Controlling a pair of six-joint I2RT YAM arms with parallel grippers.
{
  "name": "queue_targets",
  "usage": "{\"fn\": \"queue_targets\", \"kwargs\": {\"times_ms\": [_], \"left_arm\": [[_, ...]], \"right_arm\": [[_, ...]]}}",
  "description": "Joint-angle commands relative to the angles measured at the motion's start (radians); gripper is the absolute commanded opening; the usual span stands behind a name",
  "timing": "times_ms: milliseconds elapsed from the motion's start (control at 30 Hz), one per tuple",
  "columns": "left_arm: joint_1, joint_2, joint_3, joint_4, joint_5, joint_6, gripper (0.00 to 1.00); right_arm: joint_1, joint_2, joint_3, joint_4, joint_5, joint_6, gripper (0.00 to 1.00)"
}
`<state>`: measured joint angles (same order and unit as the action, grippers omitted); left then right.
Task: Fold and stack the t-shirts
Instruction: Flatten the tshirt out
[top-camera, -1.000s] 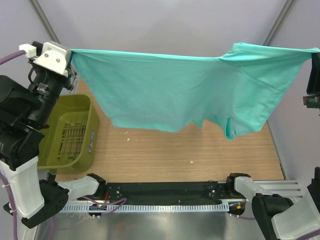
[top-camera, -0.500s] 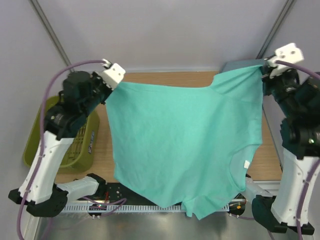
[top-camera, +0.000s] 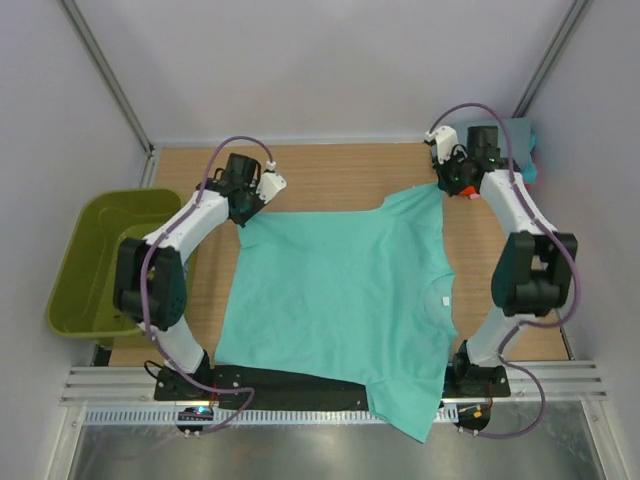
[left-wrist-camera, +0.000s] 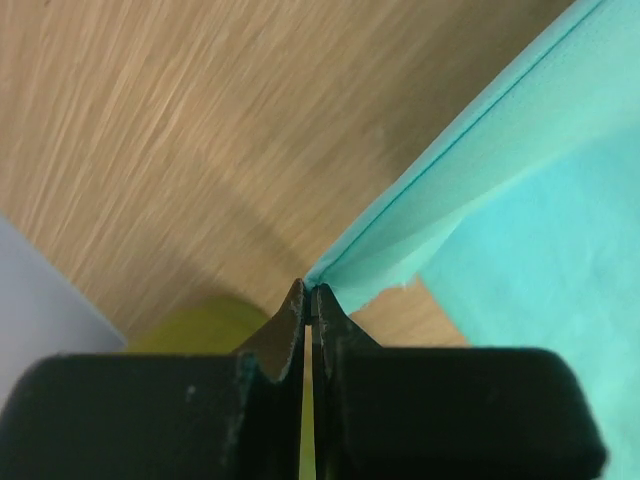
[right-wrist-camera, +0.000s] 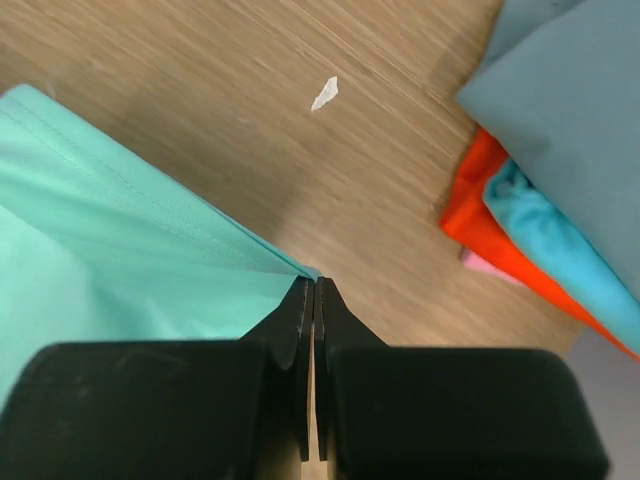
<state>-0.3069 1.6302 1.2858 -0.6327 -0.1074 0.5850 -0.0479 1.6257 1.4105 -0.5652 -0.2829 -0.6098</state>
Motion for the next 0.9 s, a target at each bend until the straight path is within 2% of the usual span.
{"fn": "queue_targets", "kwargs": {"times_ms": [0, 100, 167, 200, 233, 333, 433, 533, 733, 867], "left_arm": [[0.022, 0.147, 0.139, 0.088, 0.037, 0.003, 0.00], [0.034, 0.305, 0.264, 0.091, 0.037, -0.031, 0.00], [0.055, 0.373, 0.341, 0.091, 0.029, -0.050, 0.00], [0.064, 0.448, 0.421, 0.091, 0.025, -0.059, 0.00], [0.072, 0.480, 0.463, 0.085, 0.020, -0.069, 0.00], [0.106, 0.623, 0.642, 0.047, -0.003, -0.085, 0.00], [0.123, 0.730, 0.801, 0.002, -0.018, -0.086, 0.00], [0.135, 0.802, 0.897, -0.007, -0.035, -0.082, 0.00], [0.140, 0.881, 0.998, 0.004, -0.046, -0.051, 0.00], [0.140, 0.879, 1.034, 0.065, -0.040, -0.031, 0.00]], "right_arm": [[0.028, 0.204, 0.157, 0.137, 0.005, -0.057, 0.01], [0.045, 0.446, 0.368, 0.111, 0.014, -0.056, 0.01], [0.048, 0.560, 0.580, 0.071, 0.025, -0.042, 0.01], [0.048, 0.680, 0.658, 0.058, 0.030, -0.036, 0.01], [0.048, 0.735, 0.808, 0.047, 0.045, -0.033, 0.01], [0.048, 0.920, 1.047, 0.046, 0.080, -0.031, 0.01], [0.048, 0.979, 1.073, 0.118, 0.103, -0.048, 0.01], [0.079, 1.005, 1.056, 0.203, 0.120, -0.054, 0.01], [0.085, 1.034, 1.062, 0.295, 0.136, -0.013, 0.01], [0.088, 1.010, 1.062, 0.375, 0.140, 0.036, 0.01]]}}
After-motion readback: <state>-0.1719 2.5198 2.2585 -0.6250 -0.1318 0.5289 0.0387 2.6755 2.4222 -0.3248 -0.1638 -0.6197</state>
